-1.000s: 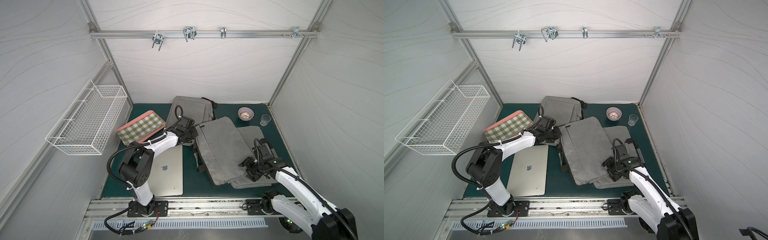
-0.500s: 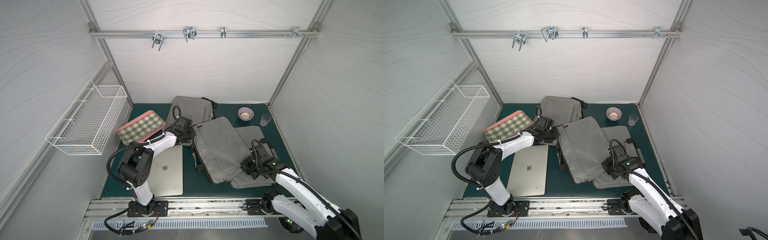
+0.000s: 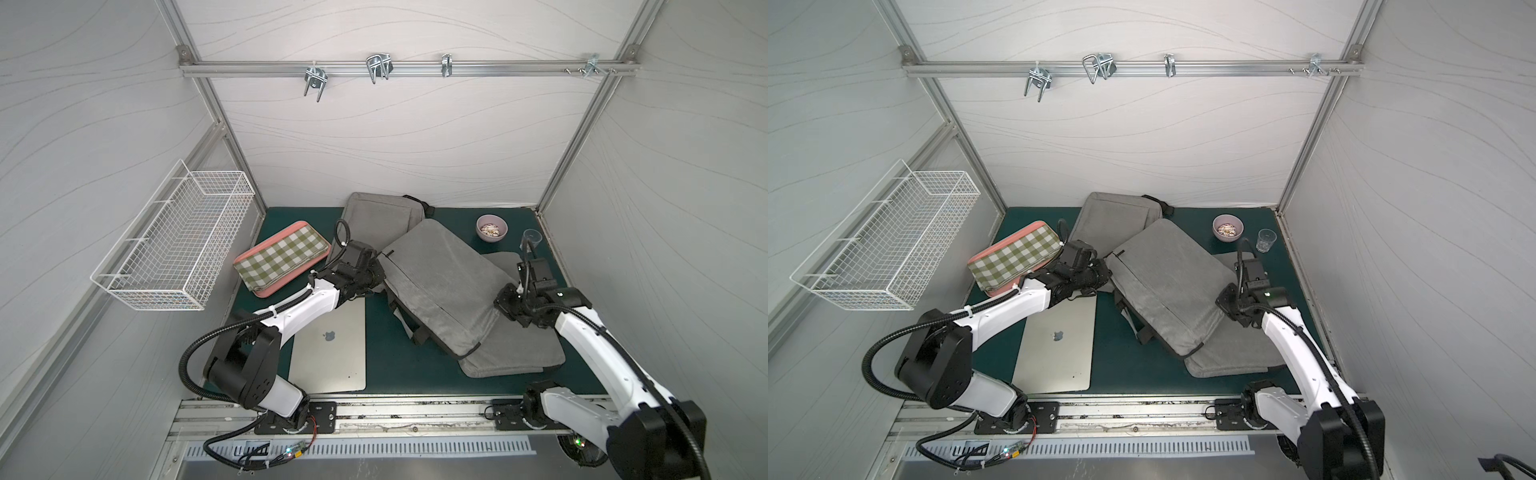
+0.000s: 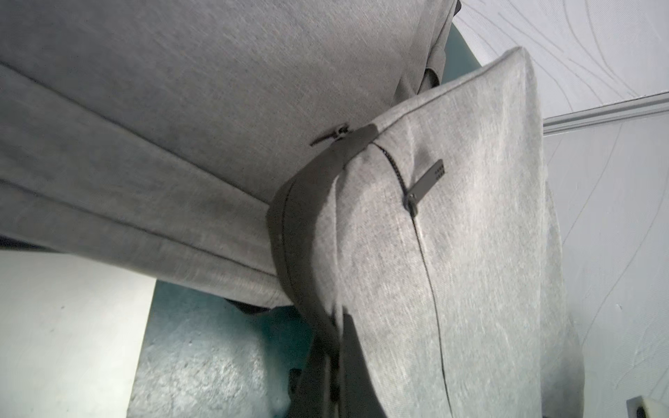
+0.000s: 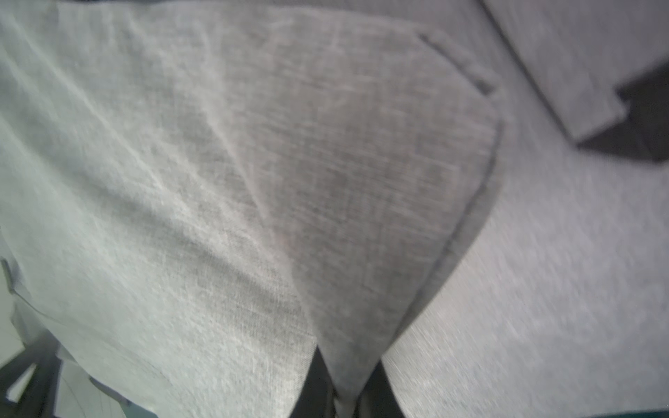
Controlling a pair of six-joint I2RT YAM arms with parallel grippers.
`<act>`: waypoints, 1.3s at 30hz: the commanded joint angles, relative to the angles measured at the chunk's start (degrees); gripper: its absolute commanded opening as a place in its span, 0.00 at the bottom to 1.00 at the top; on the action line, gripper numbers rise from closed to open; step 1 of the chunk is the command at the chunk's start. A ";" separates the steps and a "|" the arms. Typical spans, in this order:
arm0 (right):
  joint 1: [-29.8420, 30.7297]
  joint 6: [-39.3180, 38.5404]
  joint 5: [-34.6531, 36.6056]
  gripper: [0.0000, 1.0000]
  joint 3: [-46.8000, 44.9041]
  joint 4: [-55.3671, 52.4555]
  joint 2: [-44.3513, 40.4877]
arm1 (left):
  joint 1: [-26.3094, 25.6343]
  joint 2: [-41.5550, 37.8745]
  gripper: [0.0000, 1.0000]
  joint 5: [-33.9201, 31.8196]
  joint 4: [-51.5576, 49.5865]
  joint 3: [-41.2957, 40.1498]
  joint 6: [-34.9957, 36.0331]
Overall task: Open the zippered laptop bag and take out the laptop
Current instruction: Adjust the zippered laptop bag.
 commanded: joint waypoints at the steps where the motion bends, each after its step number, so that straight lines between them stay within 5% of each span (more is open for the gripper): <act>1: -1.34 -11.53 -1.00 0.00 7.87 6.77 6.83 | -2.04 -4.31 0.00 -2.36 6.68 -1.74 -2.69; 15: -2.28 -26.83 -7.80 0.00 42.61 5.15 44.13 | -4.47 -9.12 0.03 -5.46 7.74 -9.77 -7.37; 28: -2.80 -32.41 -3.44 0.01 53.51 3.68 56.42 | -5.26 -6.95 0.26 -0.15 4.35 -10.13 -3.71; 33: -2.91 -33.68 -3.33 0.29 53.35 3.72 55.68 | -4.95 -9.28 0.48 0.48 -1.58 -8.95 0.98; 39: -3.05 -37.66 -1.29 0.57 51.51 3.51 50.56 | -2.52 -12.30 0.56 1.68 -13.21 -4.48 11.97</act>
